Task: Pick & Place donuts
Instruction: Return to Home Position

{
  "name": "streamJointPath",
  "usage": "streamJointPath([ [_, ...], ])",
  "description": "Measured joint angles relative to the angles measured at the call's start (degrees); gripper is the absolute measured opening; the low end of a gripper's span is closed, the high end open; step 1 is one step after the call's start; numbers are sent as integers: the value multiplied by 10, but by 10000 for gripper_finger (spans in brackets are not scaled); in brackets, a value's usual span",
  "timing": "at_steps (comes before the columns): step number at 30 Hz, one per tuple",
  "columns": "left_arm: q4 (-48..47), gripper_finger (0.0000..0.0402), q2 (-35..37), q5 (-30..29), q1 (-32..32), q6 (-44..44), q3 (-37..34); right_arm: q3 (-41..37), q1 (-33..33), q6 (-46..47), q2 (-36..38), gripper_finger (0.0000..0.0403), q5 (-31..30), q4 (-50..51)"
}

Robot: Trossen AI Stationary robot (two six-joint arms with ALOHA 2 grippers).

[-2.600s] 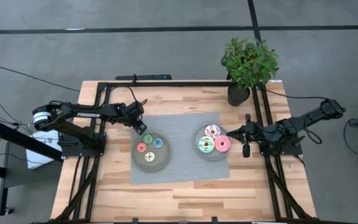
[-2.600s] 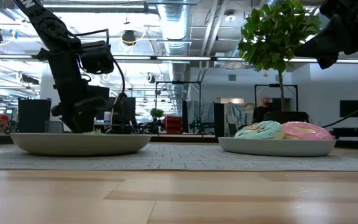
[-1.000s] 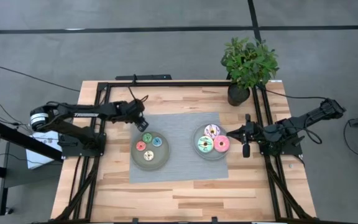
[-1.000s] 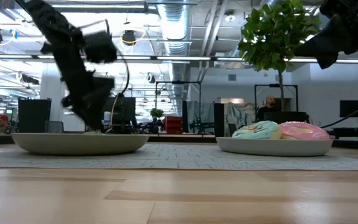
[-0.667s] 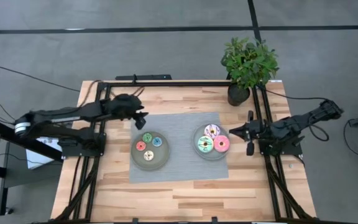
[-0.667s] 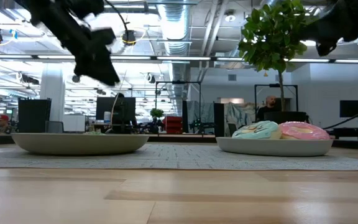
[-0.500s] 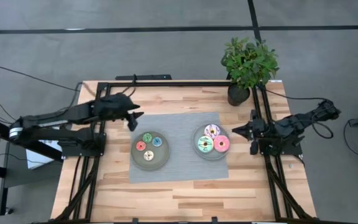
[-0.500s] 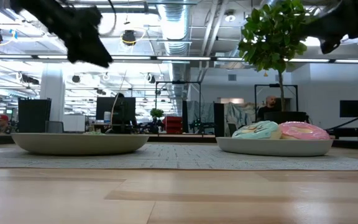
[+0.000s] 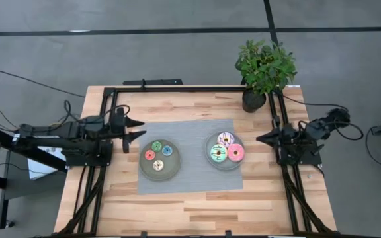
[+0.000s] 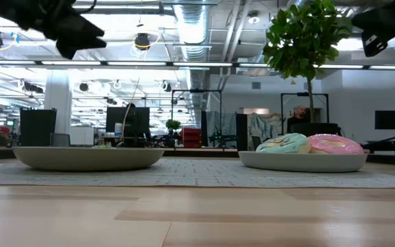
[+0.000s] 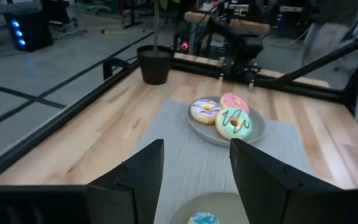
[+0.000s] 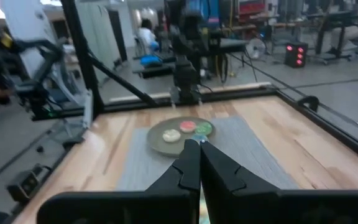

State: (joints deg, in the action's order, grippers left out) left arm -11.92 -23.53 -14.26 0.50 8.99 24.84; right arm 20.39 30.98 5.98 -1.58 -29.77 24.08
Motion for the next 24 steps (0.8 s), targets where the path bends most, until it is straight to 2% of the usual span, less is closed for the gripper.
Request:
streamJointPath([
  [6,49,177,71,-1,-29,6,-82,-1,20,-13,14,1,-1,-5],
  [9,74,177,105,0,-36,6,-112,-17,24,-30,15,1,-2,-45],
  [19,71,177,189,1,-39,-11,-165,-60,24,-62,15,1,15,-105],
  [24,66,177,230,34,-39,-30,-182,-72,24,-99,15,1,28,-140],
])
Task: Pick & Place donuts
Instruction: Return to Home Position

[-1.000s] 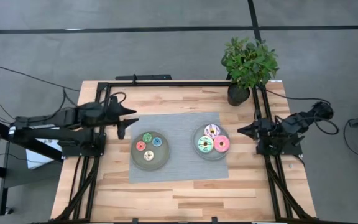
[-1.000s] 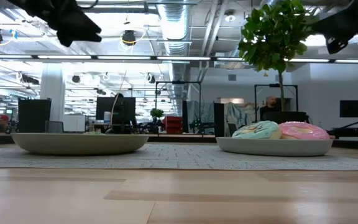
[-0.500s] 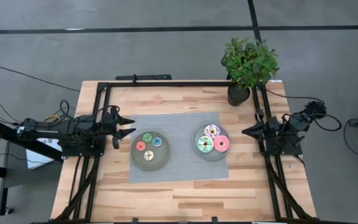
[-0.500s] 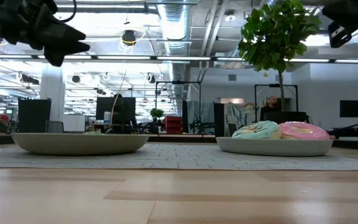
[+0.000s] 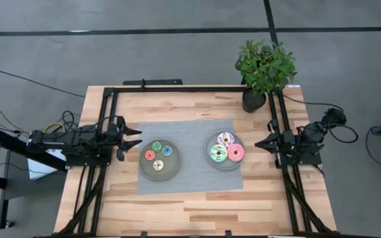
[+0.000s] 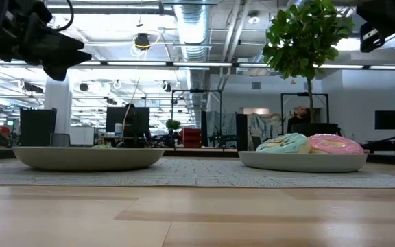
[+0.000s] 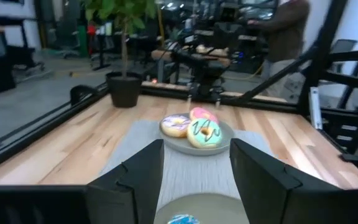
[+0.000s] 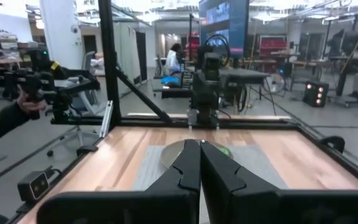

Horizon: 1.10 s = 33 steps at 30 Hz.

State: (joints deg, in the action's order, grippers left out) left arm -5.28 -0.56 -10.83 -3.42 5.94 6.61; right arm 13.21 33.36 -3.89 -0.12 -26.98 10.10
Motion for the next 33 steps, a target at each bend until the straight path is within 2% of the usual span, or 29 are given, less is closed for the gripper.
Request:
streamJointPath([
  [3,19,177,5,4,0,-17,-12,0,0,-16,0,1,0,-4],
  [6,24,177,3,-17,0,-26,-13,0,0,-26,0,1,0,-8],
  [11,1,177,4,-11,0,-25,-15,-1,0,-26,0,1,0,-7],
  [18,87,177,1,-10,0,-38,-58,-43,0,-26,0,1,0,-55],
  [33,84,177,-2,6,0,-23,-59,-117,0,-52,0,1,0,-181],
])
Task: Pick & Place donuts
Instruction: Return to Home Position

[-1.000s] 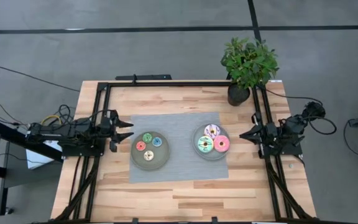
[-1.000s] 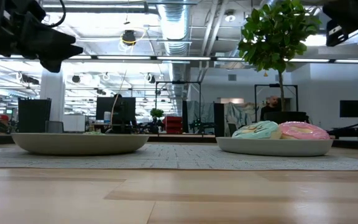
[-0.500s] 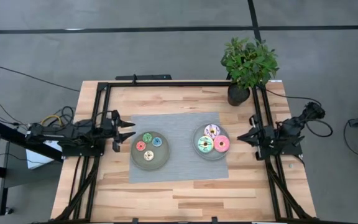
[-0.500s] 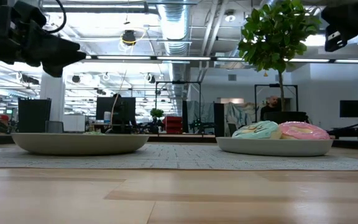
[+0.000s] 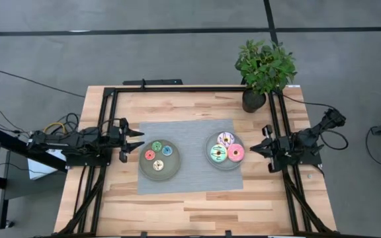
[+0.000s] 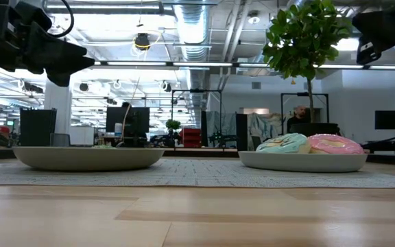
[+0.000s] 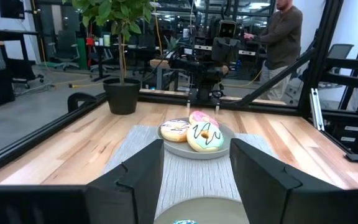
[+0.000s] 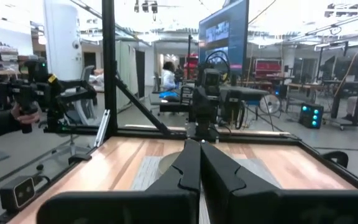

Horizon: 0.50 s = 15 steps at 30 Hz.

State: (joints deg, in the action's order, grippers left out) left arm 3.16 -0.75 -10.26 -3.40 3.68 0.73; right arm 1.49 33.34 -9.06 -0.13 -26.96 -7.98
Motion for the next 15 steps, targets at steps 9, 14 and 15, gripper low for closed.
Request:
streamJointPath([
  [9,-1,177,0,0,0,-7,0,0,0,1,0,1,0,3],
  [14,-1,177,0,0,0,-9,0,0,0,0,0,1,0,5],
  [15,-1,177,0,0,0,-9,0,0,0,0,0,1,0,6],
])
